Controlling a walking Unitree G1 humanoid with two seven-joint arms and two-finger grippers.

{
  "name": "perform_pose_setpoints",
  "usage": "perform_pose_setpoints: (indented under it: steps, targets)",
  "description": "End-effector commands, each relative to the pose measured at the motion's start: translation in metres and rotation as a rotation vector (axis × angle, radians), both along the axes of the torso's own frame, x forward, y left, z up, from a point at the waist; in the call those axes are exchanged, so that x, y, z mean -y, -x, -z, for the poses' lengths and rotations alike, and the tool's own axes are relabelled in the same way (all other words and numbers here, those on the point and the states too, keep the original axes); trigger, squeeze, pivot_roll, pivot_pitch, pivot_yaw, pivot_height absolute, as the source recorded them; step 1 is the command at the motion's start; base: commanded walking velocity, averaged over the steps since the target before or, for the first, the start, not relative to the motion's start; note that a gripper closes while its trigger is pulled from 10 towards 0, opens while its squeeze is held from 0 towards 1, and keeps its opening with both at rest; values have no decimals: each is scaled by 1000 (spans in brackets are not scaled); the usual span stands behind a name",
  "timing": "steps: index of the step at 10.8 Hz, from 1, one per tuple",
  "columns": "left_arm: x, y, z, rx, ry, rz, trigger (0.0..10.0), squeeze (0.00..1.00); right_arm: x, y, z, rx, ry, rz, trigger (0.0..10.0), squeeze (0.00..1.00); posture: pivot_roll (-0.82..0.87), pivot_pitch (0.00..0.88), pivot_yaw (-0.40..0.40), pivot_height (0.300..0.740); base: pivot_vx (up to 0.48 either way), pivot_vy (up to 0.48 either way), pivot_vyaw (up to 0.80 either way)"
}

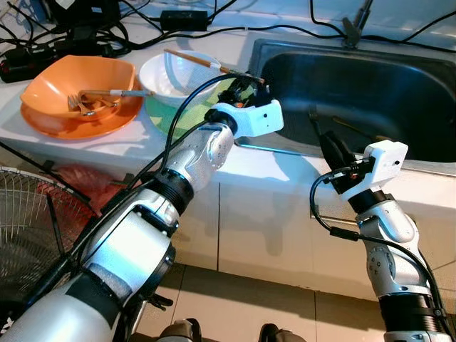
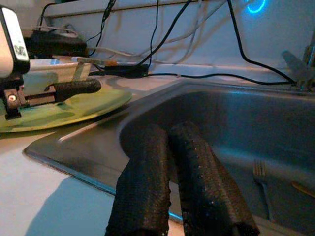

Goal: Kitchen organization

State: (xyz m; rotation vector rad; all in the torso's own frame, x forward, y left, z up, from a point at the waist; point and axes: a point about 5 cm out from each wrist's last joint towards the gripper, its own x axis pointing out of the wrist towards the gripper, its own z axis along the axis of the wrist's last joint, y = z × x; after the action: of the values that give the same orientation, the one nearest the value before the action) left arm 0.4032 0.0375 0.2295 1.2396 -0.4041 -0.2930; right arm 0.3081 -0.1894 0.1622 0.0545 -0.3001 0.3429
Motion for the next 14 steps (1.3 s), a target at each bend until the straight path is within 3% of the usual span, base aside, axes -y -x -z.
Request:
perform_pose_setpoints:
  steps: [1,14]
  targets:
    - [6,-2,-9,25,-28,1,10000,0,0,1,-1,7,5,4,10000,0,36,126,23,740,0,0,0]
    - [1,-8,-23,80,-42,-56,10000,0,-8,23,7,-25,-19,-7,10000,0,-7,201,37,740,0,0,0]
